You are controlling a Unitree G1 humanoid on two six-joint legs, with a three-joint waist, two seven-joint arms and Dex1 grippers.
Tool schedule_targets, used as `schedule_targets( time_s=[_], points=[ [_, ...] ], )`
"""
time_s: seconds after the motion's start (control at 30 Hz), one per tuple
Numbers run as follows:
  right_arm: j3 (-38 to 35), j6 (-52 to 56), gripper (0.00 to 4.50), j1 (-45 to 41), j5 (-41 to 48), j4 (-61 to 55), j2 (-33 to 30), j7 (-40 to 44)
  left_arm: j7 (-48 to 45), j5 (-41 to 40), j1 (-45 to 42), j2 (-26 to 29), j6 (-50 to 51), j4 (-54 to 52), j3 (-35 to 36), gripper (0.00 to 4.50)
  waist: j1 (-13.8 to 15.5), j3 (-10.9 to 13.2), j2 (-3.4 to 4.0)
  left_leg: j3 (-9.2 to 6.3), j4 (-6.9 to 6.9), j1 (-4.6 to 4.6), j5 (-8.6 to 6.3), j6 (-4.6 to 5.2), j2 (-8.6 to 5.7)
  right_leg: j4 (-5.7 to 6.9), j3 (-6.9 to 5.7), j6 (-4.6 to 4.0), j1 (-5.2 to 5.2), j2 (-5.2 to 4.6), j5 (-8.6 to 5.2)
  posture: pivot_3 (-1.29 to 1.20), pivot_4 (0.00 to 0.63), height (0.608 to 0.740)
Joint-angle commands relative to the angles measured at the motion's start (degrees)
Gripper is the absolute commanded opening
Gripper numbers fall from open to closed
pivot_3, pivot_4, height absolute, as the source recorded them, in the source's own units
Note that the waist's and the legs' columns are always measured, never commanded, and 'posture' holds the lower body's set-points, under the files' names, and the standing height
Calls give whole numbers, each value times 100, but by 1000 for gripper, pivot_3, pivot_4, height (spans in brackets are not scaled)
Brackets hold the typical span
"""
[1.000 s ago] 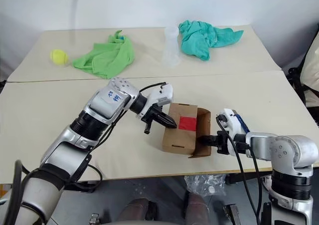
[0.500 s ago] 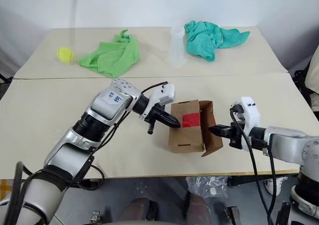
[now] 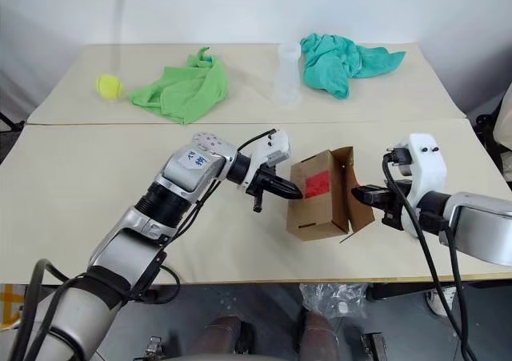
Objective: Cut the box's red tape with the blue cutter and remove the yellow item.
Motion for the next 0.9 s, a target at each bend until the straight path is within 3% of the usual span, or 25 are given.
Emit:
schedule_targets(
  time_s=[0.03,0.43,0.73,0.9],
  points=[
    [-76,-391,61,-118,159,-259,-323,130,253,117,-108,-201,-153,306,-45,0,26,1,-1,0,3,-3,-2,4,0,-2,0,2,0,0,2,0,150,740],
    [206,-1149,61,27,159,-873,-598,-273,590,64,-298,-364,-488,712,292,0,19,1,-2,1,5,-92,-13,23,-1,-51,-24,29,-64,5,43,0,150,740],
    [524,-1318,61,-17,159,-859,-871,-497,-310,-799,-1097,206,-24,1046,1285,0,1,2,-4,23,8,-86,-12,23,3,-51,-16,35,-65,11,46,0,150,740],
    [601,-1328,61,-128,140,-788,-945,-498,-478,-1110,-1489,-127,70,1006,1412,0,35,3,-5,25,10,-92,-13,23,0,-53,-16,38,-66,12,48,0,150,740]
  ],
)
